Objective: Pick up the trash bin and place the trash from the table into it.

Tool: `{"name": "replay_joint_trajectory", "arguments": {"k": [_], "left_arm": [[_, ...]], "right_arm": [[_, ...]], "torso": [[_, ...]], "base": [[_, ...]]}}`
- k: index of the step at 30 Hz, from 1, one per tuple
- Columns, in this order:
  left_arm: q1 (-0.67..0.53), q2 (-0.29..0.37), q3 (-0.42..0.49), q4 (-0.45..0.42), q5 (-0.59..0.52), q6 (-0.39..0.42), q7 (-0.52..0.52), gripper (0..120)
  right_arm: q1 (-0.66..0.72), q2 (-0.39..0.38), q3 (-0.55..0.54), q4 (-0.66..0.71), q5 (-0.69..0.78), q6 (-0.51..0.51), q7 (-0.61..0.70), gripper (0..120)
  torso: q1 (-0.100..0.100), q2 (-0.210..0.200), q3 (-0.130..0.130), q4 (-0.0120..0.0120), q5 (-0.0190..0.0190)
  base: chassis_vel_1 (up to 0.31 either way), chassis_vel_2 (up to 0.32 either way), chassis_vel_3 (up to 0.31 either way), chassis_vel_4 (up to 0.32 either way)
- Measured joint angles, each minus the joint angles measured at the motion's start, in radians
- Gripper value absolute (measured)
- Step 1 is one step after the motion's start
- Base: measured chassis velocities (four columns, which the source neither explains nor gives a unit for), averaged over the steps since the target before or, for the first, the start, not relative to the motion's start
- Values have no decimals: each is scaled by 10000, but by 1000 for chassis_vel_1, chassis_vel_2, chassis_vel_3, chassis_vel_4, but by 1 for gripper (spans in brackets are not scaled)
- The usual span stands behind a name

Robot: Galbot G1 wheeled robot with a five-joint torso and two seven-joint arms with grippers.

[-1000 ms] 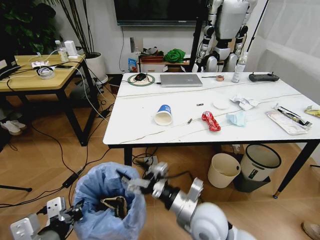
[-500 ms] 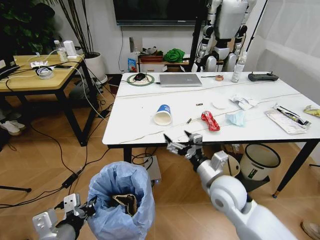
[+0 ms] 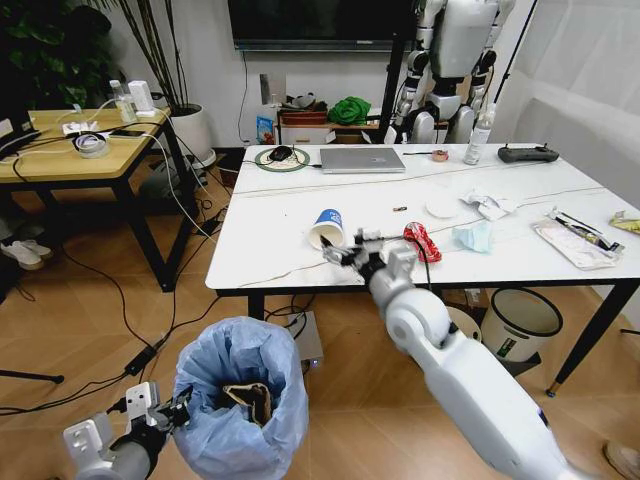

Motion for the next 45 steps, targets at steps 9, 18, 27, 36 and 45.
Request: {"name": "replay_joint_trajectory", "arguments": {"k": [9, 18, 27, 36, 45], "left_arm": [[-115, 3, 30, 86, -86, 12, -5, 0], [-214, 52, -4, 119, -207, 26, -34, 0], [-233, 125, -7, 169, -264, 21, -57, 0], [-276, 168, -7, 122, -718, 57, -267, 0], [-207, 198, -2, 32, -993, 94, -337, 0]], "right_arm": [[287, -35, -39, -997, -280, 131, -418, 100], [672, 341, -13, -1910, -435, 358, -648, 74], [578, 386, -70, -1701, -177, 416, -611, 40], [597, 336, -71, -1601, 14, 484, -652, 5], [531, -53, -109, -1021, 770, 433, -841, 0]], "torso": [[0, 0, 0, -4, 2], [0, 0, 0, -2, 2], [-2, 0, 0, -3, 2], [-1, 0, -1, -3, 2], [-1, 0, 0, -2, 4]], "base": [[0, 0, 0, 0], [0, 0, 0, 0], [0, 0, 0, 0], [0, 0, 0, 0], [0, 0, 0, 0]]}}
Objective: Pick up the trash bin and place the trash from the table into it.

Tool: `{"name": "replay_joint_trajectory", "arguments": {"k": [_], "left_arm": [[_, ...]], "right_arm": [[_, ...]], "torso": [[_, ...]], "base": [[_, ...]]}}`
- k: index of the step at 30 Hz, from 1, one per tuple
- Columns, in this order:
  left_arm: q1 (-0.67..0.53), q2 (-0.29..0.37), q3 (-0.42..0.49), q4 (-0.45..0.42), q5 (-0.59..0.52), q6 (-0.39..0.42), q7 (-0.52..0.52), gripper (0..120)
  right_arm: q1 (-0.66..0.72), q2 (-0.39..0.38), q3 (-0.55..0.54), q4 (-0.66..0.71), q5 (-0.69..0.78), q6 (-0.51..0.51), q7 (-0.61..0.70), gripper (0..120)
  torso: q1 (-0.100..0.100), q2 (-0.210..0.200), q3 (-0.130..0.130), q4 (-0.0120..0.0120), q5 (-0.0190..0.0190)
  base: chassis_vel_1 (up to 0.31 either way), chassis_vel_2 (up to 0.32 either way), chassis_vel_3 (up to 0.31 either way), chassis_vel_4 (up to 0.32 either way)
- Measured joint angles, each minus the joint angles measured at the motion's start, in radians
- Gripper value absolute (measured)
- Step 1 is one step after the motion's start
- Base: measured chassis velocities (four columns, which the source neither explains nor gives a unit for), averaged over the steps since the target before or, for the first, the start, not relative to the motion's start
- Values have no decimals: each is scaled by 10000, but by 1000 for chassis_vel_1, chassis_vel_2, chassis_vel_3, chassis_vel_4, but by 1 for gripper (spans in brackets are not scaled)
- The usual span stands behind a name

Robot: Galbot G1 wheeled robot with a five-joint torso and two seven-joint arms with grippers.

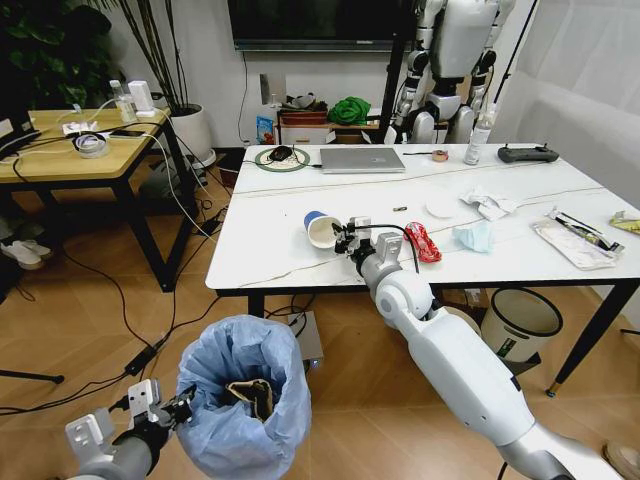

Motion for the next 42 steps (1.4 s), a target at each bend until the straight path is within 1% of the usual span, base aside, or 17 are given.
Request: {"name": "replay_joint_trajectory", "arguments": {"k": [1, 2, 6, 7, 8, 9, 12, 14, 16, 19, 22, 23, 29, 30, 35, 38, 42], "left_arm": [[13, 13, 0, -22, -75, 12, -35, 0], [13, 13, 0, -22, -75, 12, -35, 0], [26, 49, 6, -60, -226, 37, -94, 0], [22, 50, 14, -60, -240, 39, -95, 0], [22, 50, 14, -60, -240, 39, -95, 0], [22, 50, 25, -60, -268, 46, -94, 0], [1, 75, 23, -48, -327, 60, -95, 0], [-27, 75, 6, -27, -359, 67, -94, 0], [-30, 73, 3, -25, -362, 68, -95, 0], [-24, 47, -38, -7, -409, 106, -180, 0], [38, 102, -87, -20, -456, 200, -346, 0], [38, 102, -87, -20, -456, 200, -346, 0], [81, 194, -113, -109, -552, 410, -631, 0], [58, 201, -112, -131, -574, 418, -633, 0], [31, 196, -128, -193, -591, 436, -632, 0], [39, 180, -126, -197, -569, 443, -626, 0], [73, 149, -88, -224, -498, 455, -605, 0]], "right_arm": [[-27, -193, -18, 295, 340, -111, -13, 0], [-27, -193, -18, 295, 340, -111, -13, 0], [-264, -1703, -281, 2022, 2358, -801, -66, 0], [-324, -1943, -358, 2317, 2677, -883, -84, 0], [-324, -1943, -358, 2317, 2677, -883, -84, 0], [-418, -2326, -509, 2828, 3205, -989, -190, 0], [-515, -2915, -949, 3852, 4340, -1044, -531, 0], [-519, -3121, -1303, 4322, 4856, -1021, -818, 0], [-518, -3141, -1364, 4387, 4913, -1012, -864, 0], [-472, -3206, -2065, 4961, 5258, -898, -1267, 0], [-420, -3261, -2483, 5187, 5286, -887, -1319, 0], [-420, -3261, -2483, 5187, 5286, -887, -1319, 0], [-192, -3276, -3372, 5393, 5128, -1216, -855, 0], [-27, -3199, -3659, 5393, 5090, -1420, -490, 0], [418, -2873, -4115, 5345, 5015, -2042, 623, 0], [476, -2765, -4217, 5304, 4880, -2107, 994, 0], [521, -2554, -4447, 5267, 4591, -2182, 2048, 0]], "torso": [[0, 0, 0, 1, 0], [0, 0, 0, 1, 0], [0, 2, -1, -4, -1], [0, 1, -1, -5, 0], [0, 1, -1, -5, 0], [-1, 1, -1, -6, 0], [-1, 2, -2, -3, 0], [0, 2, -1, -1, -3], [-1, 2, -1, -1, -3], [0, 2, -1, -1, -2], [0, 2, -1, -1, -3], [0, 2, -1, -1, -3], [0, 2, -1, -2, -3], [0, 2, -1, -2, -3], [1, 1, 0, 0, -3], [1, 1, 0, -1, -3], [1, 1, 0, -1, -3]], "base": [[0, 0, 0, 0], [0, 0, 0, 0], [0, 0, 0, 0], [0, 0, 0, 0], [0, 0, 0, 0], [0, 0, 0, 0], [0, 0, 0, 0], [0, 0, 0, 0], [0, 0, 0, 0], [0, 0, 0, 0], [0, 0, 0, 0], [0, 0, 0, 0], [0, 0, 0, 0], [0, 0, 0, 0], [0, 0, 0, 0], [0, 0, 0, 0], [0, 0, 0, 0]]}}
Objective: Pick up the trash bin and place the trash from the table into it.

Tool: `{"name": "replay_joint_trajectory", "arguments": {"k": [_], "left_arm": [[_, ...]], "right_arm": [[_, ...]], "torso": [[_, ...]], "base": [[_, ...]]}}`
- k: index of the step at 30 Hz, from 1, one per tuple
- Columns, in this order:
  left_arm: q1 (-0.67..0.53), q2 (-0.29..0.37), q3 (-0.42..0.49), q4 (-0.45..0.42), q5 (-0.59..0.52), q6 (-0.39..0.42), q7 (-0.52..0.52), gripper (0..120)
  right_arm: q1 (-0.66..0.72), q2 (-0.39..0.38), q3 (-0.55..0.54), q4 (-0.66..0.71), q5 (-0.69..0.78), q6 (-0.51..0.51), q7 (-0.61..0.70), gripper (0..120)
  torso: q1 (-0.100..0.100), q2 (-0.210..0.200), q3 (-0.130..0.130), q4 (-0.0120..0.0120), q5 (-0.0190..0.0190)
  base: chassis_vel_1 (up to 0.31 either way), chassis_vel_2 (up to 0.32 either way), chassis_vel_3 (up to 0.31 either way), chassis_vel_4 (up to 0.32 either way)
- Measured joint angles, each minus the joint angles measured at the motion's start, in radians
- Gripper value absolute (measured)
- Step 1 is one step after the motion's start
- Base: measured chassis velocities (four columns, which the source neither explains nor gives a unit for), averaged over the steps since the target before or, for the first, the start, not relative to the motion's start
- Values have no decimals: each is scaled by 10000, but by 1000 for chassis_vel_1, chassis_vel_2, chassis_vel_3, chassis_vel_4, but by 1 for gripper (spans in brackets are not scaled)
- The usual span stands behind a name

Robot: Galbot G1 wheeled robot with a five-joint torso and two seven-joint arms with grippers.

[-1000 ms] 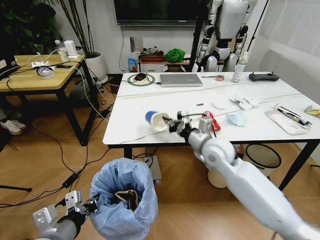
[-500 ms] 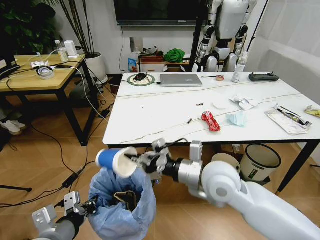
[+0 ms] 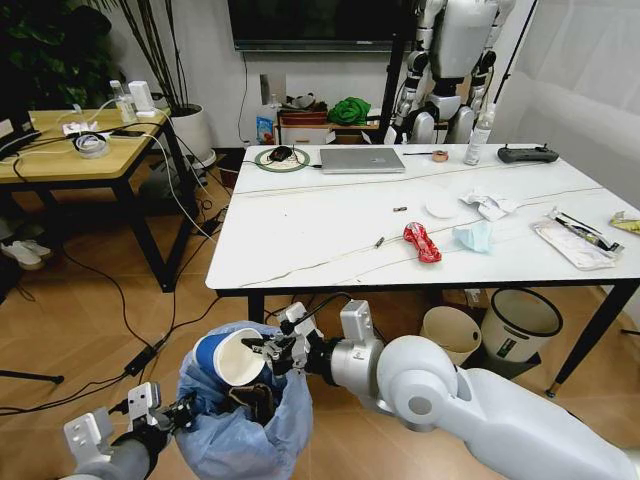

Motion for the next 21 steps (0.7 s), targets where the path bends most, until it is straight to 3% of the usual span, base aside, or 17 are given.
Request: {"name": "replay_joint_trajectory", "arguments": {"k": [8, 21], "left_arm": [[-28, -38, 14, 0, 30, 1, 1, 0], [-65, -61, -7, -11, 11, -6, 7, 0]], "right_arm": [[15, 5, -239, 153, -781, -150, 778, 4], [-45, 49, -317, 170, -1141, 69, 671, 0]], "torso": [[0, -2, 0, -1, 1], [0, -1, 0, -1, 1]], "base": [[0, 0, 0, 0], [0, 0, 0, 0]]}}
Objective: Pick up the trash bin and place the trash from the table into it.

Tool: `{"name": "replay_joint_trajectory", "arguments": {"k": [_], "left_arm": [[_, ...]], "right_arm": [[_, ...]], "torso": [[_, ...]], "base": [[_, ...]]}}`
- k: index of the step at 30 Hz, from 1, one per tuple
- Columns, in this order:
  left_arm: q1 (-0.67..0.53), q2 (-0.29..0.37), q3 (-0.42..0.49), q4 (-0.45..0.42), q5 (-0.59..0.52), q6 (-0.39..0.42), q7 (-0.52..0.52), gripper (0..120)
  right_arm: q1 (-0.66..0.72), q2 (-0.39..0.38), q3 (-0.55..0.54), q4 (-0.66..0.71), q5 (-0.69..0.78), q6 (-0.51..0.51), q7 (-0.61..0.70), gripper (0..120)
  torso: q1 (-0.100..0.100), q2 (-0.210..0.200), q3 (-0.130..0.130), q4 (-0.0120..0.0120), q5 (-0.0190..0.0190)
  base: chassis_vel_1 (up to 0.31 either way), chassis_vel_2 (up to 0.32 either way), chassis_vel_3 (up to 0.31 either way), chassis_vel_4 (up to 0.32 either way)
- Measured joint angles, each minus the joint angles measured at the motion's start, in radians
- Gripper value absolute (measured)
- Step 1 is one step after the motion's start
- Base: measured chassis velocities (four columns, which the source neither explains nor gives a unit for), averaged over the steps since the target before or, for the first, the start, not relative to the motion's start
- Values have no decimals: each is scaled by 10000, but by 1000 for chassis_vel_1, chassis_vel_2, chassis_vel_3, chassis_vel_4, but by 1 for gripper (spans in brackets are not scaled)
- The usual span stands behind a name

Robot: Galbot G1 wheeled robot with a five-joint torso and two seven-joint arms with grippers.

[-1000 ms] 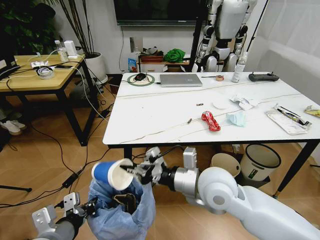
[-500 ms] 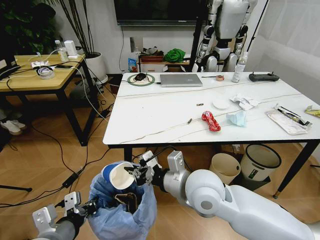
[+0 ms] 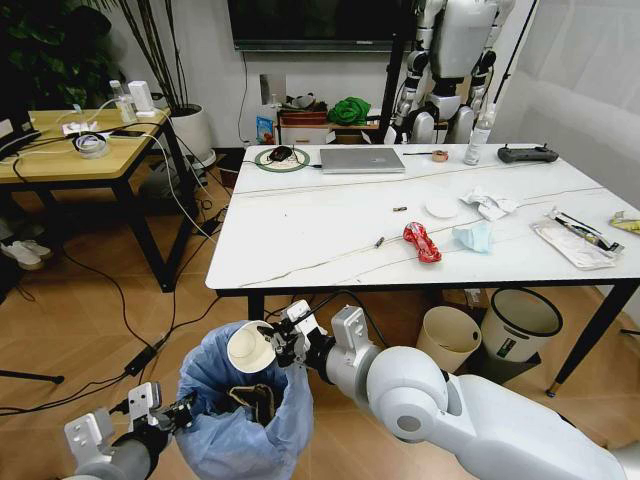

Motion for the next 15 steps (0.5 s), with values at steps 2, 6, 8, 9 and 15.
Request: {"name": "replay_joint_trajectory", "arguments": {"k": [2, 6, 8, 9, 15], "left_arm": [[-5, 2, 0, 0, -7, -1, 1, 0], [-38, 14, -16, 1, -73, -3, 2, 0], [-39, 16, -18, -2, -89, -3, 2, 0], [-40, 17, -20, -4, -107, -3, 3, 0], [-73, 38, -23, -4, -163, -5, -1, 0]], "right_arm": [[1, -4, -25, 17, -9, 5, -35, 0], [-23, -20, -151, 33, -76, 2, -106, 0], [-33, -26, -168, 25, -115, -7, -116, 0], [-45, -27, -178, 15, -135, -26, -121, 4], [-12, -25, -202, -35, -138, -116, -125, 25]], "torso": [[0, 0, 0, 0, -1], [0, 0, 0, 0, 0], [0, 0, 0, 0, 0], [0, 0, 0, 0, 0], [0, 0, 0, 0, 0]], "base": [[0, 0, 0, 0], [0, 0, 0, 0], [0, 0, 0, 0], [0, 0, 0, 0], [0, 0, 0, 0]]}}
